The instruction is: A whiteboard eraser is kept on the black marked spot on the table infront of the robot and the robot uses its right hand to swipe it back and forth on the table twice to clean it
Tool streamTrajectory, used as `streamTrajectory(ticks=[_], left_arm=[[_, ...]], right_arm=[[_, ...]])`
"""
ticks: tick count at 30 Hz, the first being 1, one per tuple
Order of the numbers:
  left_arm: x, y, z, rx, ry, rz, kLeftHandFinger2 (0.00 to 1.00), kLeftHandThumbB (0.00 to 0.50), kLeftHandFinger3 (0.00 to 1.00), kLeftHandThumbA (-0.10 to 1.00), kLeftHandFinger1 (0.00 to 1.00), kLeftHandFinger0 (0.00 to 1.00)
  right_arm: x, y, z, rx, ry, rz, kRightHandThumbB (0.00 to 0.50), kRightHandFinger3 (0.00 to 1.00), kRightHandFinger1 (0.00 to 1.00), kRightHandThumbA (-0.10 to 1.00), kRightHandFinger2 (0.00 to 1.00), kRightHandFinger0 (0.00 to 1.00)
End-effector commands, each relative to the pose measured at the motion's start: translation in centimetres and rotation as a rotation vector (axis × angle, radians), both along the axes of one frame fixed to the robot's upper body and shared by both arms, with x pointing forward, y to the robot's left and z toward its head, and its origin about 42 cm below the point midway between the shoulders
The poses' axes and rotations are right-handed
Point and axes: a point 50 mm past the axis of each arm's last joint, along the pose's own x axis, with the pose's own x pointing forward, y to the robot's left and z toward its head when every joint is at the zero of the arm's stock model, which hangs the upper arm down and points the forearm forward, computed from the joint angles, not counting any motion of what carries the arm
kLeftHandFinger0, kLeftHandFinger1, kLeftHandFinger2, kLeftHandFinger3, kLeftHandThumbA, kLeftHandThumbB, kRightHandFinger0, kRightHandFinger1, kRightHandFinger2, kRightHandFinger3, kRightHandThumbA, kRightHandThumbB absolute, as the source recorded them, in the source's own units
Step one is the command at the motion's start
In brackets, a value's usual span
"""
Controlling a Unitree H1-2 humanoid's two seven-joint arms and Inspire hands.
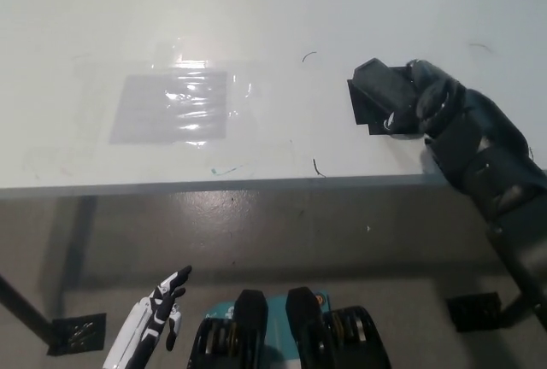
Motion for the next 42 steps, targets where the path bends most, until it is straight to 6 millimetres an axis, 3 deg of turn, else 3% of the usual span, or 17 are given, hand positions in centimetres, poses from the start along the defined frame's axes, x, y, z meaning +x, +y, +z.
streamTrajectory(ticks=[1,2,5,6,9,12,19,22,23,26,28,29,33,35,36,38,42], left_arm=[[0.5,0.2,1.6,0.031,-0.08,-0.045,1.0,0.5,1.0,1.0,1.0,1.0],[0.5,0.2,1.6,0.026,-0.076,-0.046,1.0,0.5,1.0,1.0,1.0,1.0],[0.6,0.2,1.6,0.028,-0.075,-0.043,1.0,0.5,1.0,1.0,1.0,1.0],[0.6,0.1,1.7,0.034,-0.074,-0.045,1.0,0.5,1.0,1.0,1.0,1.0],[0.6,0.2,1.7,0.055,-0.077,-0.045,1.0,0.5,1.0,1.0,1.0,1.0],[0.7,0.2,1.8,0.061,-0.079,-0.049,1.0,0.5,1.0,0.99,1.0,1.0],[0.8,0.2,2.0,0.067,-0.077,-0.052,1.0,0.5,1.0,0.98,1.0,1.0],[1.1,0.4,2.2,0.069,-0.085,-0.052,1.0,0.5,1.0,0.99,1.0,1.0],[1.2,0.4,2.2,0.067,-0.084,-0.053,1.0,0.5,1.0,0.99,1.0,1.0],[1.3,0.5,2.4,0.08,-0.09,-0.054,1.0,0.5,1.0,1.0,1.0,1.0],[1.4,0.6,2.5,0.084,-0.092,-0.054,1.0,0.5,1.0,1.0,1.0,1.0],[1.5,0.7,2.4,0.086,-0.091,-0.053,1.0,0.5,1.0,1.0,1.0,1.0],[1.5,0.7,2.5,0.083,-0.089,-0.057,1.0,0.5,1.0,1.0,1.0,1.0],[1.3,0.8,2.5,0.082,-0.087,-0.058,1.0,0.5,1.0,1.0,1.0,1.0],[1.2,0.8,2.4,0.085,-0.088,-0.057,1.0,0.5,1.0,1.0,1.0,1.0],[0.8,0.8,2.2,0.091,-0.079,-0.055,1.0,0.5,1.0,1.0,1.0,1.0],[-0.7,0.8,1.2,0.07,-0.046,-0.057,1.0,0.5,1.0,1.0,1.0,1.0]], right_arm=[[-0.4,0.6,-0.9,0.031,-0.205,-0.024,0.235,0.67,0.19,0.03,0.33,0.11],[-0.3,0.7,-0.4,0.057,-0.232,-0.029,0.216,0.58,0.12,-0.09,0.27,0.03],[0.1,0.9,0.5,0.078,-0.277,-0.024,0.203,0.56,0.18,-0.1,0.31,0.07],[0.2,0.9,1.0,0.081,-0.292,-0.021,0.199,0.42,0.04,-0.1,0.18,0.0],[0.4,1.0,1.5,0.075,-0.314,-0.011,0.217,0.27,0.0,-0.1,0.1,0.0],[0.5,0.8,1.7,0.069,-0.318,-0.008,0.233,0.47,0.11,-0.1,0.21,0.04],[0.6,0.4,2.0,0.042,-0.312,-0.01,0.242,0.6,0.2,-0.1,0.31,0.13],[0.8,0.5,2.5,0.031,-0.318,0.003,0.244,0.67,0.36,-0.1,0.5,0.29],[0.8,0.5,2.6,0.027,-0.318,0.01,0.245,0.66,0.35,-0.1,0.49,0.28],[0.9,1.3,3.0,-0.025,-0.313,0.054,0.217,0.74,0.11,-0.1,0.3,0.01],[0.9,2.3,3.2,-0.073,-0.301,0.106,0.226,0.72,0.16,-0.1,0.33,0.05],[0.9,3.4,3.2,-0.145,-0.291,0.164,0.219,0.69,0.28,-0.09,0.43,0.18],[0.2,7.2,2.5,-0.234,-0.257,0.289,0.226,0.64,0.12,-0.1,0.3,0.02],[-0.2,8.3,2.1,-0.244,-0.24,0.318,0.228,0.77,0.03,-0.1,0.23,0.0],[-0.5,9.3,1.6,-0.224,-0.225,0.34,0.223,0.96,0.02,-0.1,0.24,0.0],[-1.2,10.7,0.3,-0.162,-0.196,0.362,0.218,0.8,0.03,-0.1,0.23,0.0],[-3.6,13.4,-3.6,-0.141,-0.133,0.412,0.258,0.76,0.14,-0.1,0.29,0.09]])
